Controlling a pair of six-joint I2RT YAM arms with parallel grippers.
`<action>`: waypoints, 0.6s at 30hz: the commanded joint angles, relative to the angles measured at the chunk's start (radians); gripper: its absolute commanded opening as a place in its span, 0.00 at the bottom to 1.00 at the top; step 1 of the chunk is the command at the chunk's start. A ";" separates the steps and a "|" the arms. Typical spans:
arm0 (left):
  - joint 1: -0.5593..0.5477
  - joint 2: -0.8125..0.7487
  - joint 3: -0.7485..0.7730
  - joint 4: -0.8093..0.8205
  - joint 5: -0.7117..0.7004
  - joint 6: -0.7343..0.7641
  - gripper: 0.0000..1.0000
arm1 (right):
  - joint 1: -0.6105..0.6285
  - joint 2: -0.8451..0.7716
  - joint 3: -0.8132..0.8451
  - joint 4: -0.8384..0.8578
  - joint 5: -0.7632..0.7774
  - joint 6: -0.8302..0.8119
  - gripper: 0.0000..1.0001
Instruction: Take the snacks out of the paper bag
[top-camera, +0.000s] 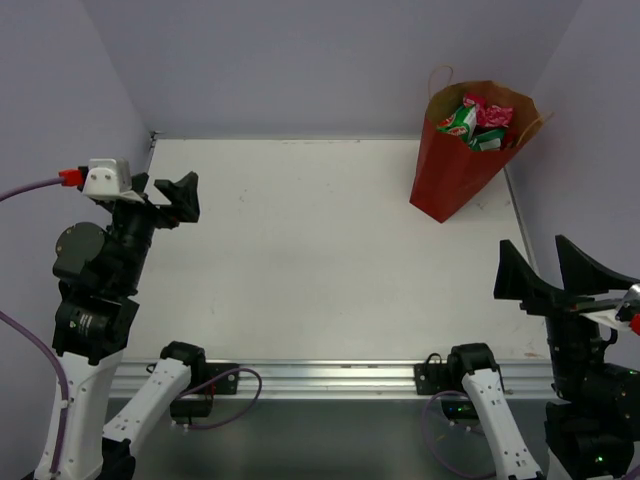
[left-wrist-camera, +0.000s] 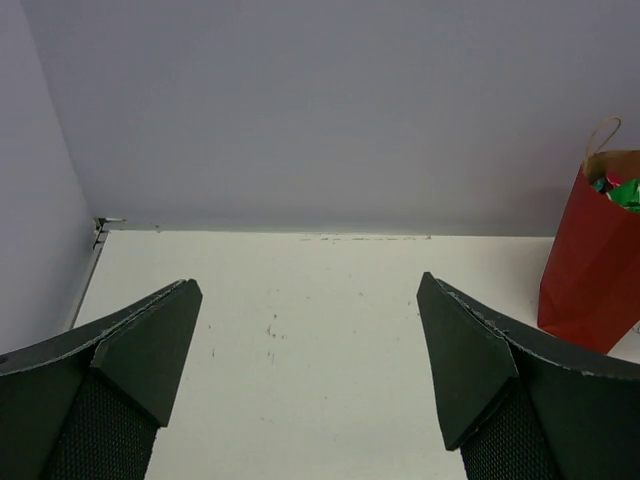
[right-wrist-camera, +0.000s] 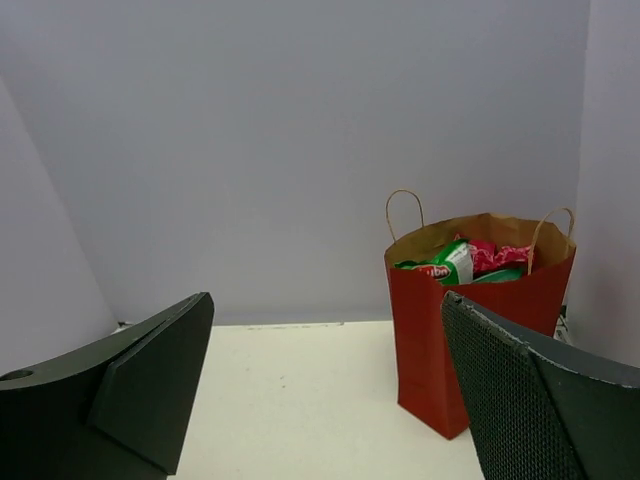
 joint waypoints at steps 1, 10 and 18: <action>-0.005 -0.009 0.002 0.029 -0.007 -0.008 1.00 | 0.005 0.022 -0.011 0.012 0.014 0.015 0.99; -0.004 0.081 0.001 -0.031 0.048 -0.042 1.00 | 0.006 0.119 -0.062 -0.050 0.049 0.141 0.99; -0.005 0.126 -0.018 -0.025 0.116 -0.050 1.00 | 0.005 0.528 0.067 -0.164 0.214 0.331 0.99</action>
